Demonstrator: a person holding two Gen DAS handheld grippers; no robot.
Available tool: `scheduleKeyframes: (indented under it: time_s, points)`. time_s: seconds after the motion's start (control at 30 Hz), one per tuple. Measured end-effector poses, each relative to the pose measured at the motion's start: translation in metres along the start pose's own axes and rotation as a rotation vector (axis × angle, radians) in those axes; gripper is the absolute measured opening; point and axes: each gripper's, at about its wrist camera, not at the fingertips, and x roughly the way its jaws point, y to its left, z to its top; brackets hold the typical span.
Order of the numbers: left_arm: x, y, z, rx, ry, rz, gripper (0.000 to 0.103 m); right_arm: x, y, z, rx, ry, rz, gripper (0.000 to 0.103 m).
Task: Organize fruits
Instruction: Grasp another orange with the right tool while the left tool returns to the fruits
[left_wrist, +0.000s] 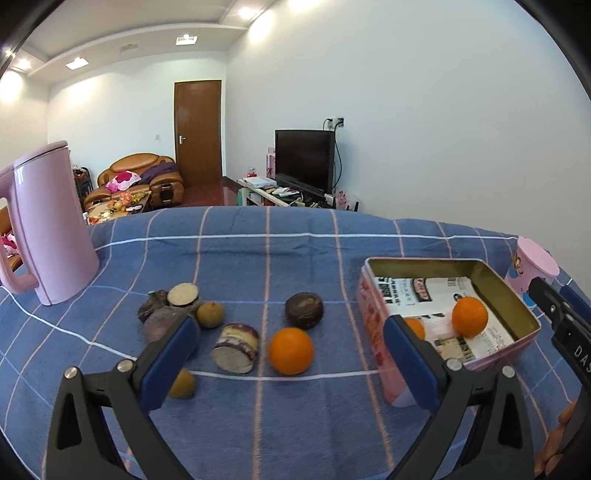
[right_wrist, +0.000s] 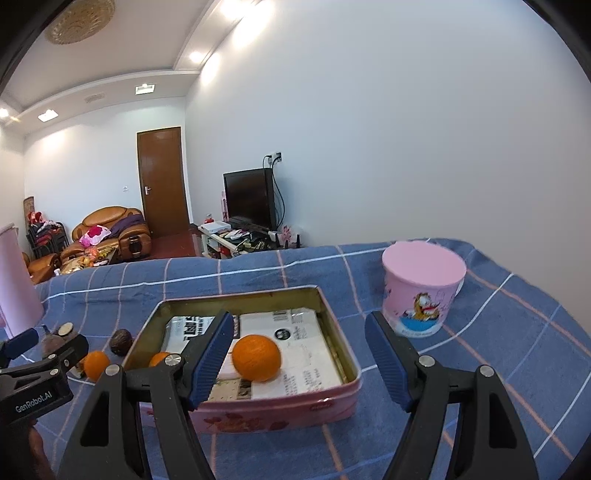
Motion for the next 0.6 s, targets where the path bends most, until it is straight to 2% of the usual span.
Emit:
scheduleKeyframes:
  time_s: [0.2,0.6]
  points:
    - [0.003,0.026,-0.001,-0.016,0.033,0.010,0.103,-0.002,0.020,-0.005,0.010,0.018,0.022,0.075]
    - [0.015,0.109,-0.001,-0.085,0.106,0.059,0.103,-0.004,0.095,-0.012,-0.086,0.043,0.162,0.075]
